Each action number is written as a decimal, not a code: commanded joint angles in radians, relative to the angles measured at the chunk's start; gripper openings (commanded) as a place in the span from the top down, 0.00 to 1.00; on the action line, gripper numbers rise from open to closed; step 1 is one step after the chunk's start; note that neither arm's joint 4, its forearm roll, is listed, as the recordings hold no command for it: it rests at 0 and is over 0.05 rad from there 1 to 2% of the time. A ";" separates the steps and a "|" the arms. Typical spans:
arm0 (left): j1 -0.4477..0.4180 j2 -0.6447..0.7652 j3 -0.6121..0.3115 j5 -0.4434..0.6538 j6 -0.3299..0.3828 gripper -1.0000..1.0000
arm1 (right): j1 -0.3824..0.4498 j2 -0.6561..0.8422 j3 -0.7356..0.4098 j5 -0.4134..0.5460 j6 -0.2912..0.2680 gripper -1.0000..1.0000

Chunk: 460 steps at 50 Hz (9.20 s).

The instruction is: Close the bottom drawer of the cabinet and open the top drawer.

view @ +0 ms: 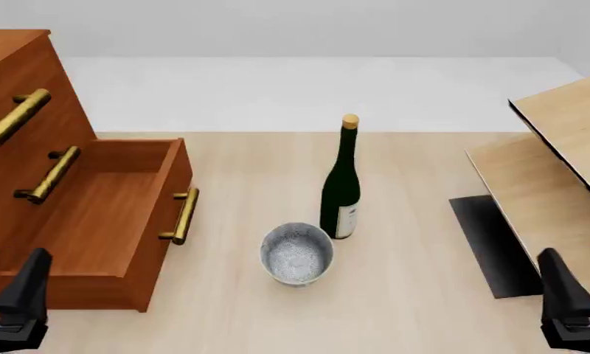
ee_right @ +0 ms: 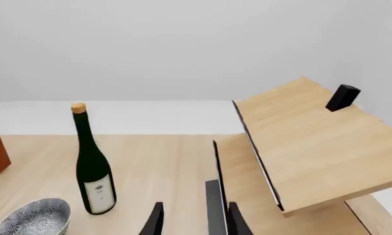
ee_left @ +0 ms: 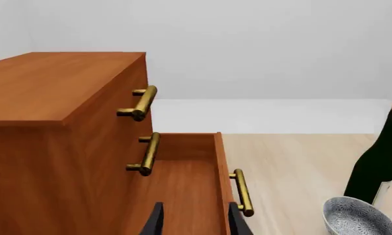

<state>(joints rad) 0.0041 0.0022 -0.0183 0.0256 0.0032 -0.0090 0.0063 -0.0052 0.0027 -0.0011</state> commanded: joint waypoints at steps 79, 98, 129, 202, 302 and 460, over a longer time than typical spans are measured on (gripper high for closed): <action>-0.535 0.739 -0.409 0.080 -0.343 0.00 | -0.034 0.043 0.004 -0.039 0.029 0.00; -0.614 0.842 -0.338 -0.013 -0.380 0.00 | -0.032 0.035 0.004 -0.029 0.034 0.00; -0.593 0.969 -0.203 -0.183 -0.402 0.00 | -0.026 0.035 0.004 -0.026 0.035 0.00; -0.198 1.078 -0.064 -0.378 -0.207 0.00 | -0.023 0.048 0.004 -0.040 0.040 0.00; 0.377 1.038 -0.014 -0.445 0.090 0.00 | -0.017 0.043 0.003 -0.041 0.047 0.00; -0.035 0.896 -0.263 -0.510 1.471 0.00 | -0.013 0.032 0.003 -0.035 0.072 0.00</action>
<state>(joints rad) -0.0762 0.8430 -0.2652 -0.4179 1.4184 -0.0212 0.0312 -0.0024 -0.0253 0.0686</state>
